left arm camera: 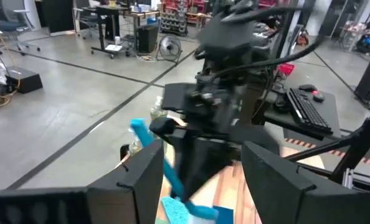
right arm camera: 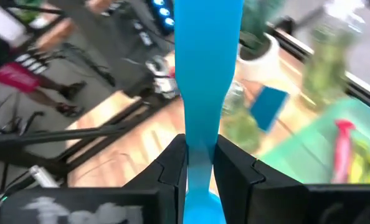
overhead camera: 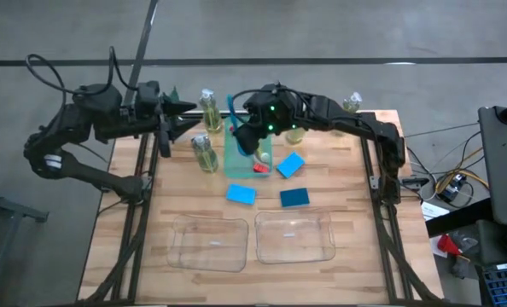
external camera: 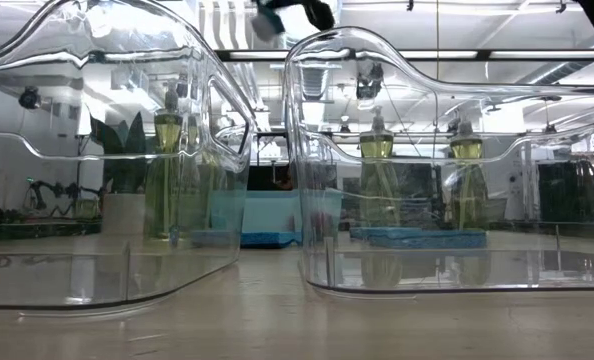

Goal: Pick & Place Kitchen Sink Supplies
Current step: Put the blue dish brush into the green bin

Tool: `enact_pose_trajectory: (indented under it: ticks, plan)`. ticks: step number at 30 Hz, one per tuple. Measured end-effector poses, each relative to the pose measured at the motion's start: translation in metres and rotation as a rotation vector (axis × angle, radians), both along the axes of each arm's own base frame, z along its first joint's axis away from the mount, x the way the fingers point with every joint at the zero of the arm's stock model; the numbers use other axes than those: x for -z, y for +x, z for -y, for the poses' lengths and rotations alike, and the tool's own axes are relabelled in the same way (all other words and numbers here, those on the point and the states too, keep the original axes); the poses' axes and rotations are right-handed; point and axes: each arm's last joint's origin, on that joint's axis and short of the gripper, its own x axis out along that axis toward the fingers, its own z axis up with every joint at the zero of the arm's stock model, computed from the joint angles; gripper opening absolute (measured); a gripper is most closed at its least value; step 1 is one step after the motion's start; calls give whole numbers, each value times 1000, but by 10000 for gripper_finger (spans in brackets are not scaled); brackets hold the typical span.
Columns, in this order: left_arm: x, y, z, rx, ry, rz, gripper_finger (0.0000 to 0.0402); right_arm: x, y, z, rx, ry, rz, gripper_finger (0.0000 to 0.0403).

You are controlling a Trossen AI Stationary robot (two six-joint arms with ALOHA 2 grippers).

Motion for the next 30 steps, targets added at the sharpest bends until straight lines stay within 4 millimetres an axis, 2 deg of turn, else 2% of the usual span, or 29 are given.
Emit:
enact_pose_trajectory:
  ticks: [12, 21, 30]
  plan:
    - [0, -2, 0, -2, -10, 5, 207, 41, -6, 55, 134, 248, -180, 62]
    - [0, -1, 0, -2, -11, 4, 207, 86, 16, 69, 124, 333, -283, 61]
    - [3, -1, 0, -4, -28, -22, 207, 132, 29, 95, 174, 366, -395, 61]
